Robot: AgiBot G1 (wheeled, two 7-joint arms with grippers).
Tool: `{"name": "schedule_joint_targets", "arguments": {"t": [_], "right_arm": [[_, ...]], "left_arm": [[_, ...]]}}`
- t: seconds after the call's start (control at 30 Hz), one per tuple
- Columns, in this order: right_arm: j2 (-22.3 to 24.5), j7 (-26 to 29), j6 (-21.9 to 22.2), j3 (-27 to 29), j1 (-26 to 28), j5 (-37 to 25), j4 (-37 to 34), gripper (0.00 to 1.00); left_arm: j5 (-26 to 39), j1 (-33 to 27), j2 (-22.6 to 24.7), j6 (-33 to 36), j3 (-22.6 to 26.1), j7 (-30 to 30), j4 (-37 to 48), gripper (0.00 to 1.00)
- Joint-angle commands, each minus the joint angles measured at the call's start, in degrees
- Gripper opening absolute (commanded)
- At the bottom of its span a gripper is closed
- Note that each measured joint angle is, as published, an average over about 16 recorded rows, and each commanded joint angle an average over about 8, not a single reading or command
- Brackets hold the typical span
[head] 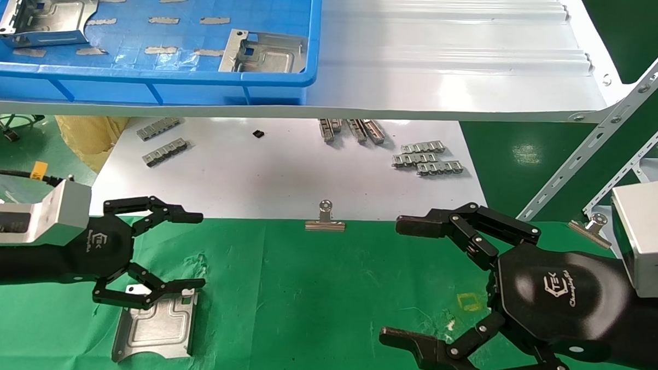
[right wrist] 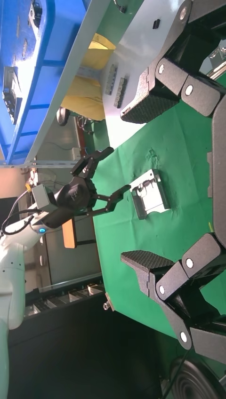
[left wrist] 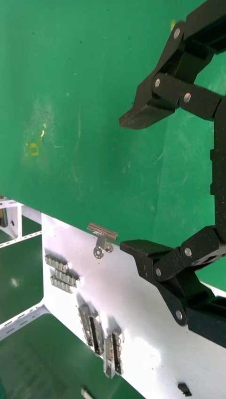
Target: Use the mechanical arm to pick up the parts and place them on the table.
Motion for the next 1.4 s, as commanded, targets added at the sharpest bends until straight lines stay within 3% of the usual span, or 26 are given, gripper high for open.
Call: {"name": "schedule_joint_targets", "arguments": {"t": [0.03,1.4], "right_arm": [[0.00,0.00,0.00,0.00,0.00,0.00,0.00,1.00],[0.00,-0.01,0.00,-0.01,0.00,0.01,-0.01,1.00]], "left_arm": [[0.51,-0.31,0.21,0.00,0.17,0.37,0.47,1.00],[3.67,21.03,-4.12,-3.86,-32.54,-24.06,-31.61,1.00]]}}
